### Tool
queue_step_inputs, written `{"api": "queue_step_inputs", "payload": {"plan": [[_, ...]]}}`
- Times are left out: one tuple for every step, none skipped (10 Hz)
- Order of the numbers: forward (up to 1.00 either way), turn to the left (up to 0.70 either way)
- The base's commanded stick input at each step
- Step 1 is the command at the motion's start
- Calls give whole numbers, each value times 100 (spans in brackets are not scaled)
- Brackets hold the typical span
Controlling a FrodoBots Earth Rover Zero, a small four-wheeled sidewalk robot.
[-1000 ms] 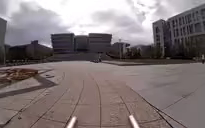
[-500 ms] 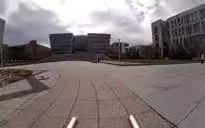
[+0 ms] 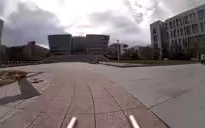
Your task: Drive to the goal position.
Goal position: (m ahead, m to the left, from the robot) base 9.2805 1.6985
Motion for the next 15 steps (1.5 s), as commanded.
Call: {"api": "queue_step_inputs", "payload": {"plan": [[70,4],[70,4],[70,4],[70,4],[70,4],[70,4],[70,18],[70,39],[70,39],[70,39],[70,39],[70,37],[70,20],[70,4],[70,4]]}}
